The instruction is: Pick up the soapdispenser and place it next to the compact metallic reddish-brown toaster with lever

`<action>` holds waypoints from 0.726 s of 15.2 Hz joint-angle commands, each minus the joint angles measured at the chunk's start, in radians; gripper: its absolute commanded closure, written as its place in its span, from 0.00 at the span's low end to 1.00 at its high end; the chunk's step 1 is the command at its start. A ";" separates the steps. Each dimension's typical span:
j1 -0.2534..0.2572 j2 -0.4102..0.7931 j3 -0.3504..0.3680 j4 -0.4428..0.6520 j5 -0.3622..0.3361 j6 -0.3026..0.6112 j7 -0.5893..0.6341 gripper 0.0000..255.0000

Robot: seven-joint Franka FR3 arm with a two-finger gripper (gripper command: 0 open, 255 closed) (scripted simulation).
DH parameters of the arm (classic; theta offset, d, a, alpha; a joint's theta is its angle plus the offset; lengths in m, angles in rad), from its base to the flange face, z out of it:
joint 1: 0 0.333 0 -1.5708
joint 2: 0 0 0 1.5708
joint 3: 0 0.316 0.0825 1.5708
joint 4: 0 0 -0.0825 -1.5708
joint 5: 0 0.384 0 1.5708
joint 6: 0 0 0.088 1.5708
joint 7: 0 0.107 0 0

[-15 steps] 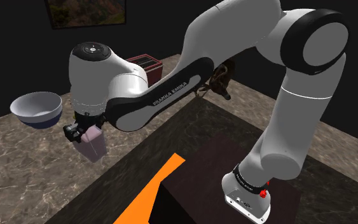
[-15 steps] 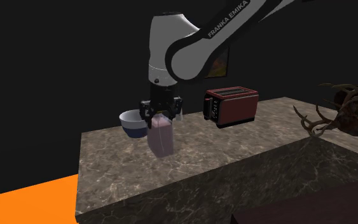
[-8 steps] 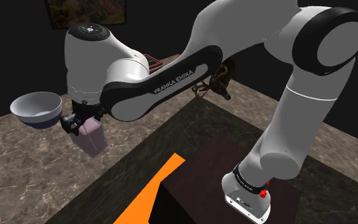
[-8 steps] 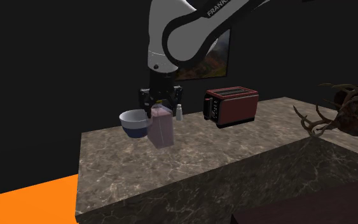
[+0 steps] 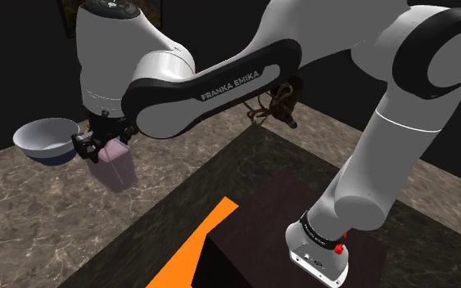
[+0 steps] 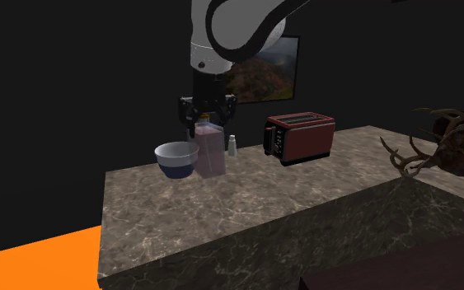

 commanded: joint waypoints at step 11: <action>-0.012 -0.059 0.014 0.098 0.070 -0.139 -0.061 1.00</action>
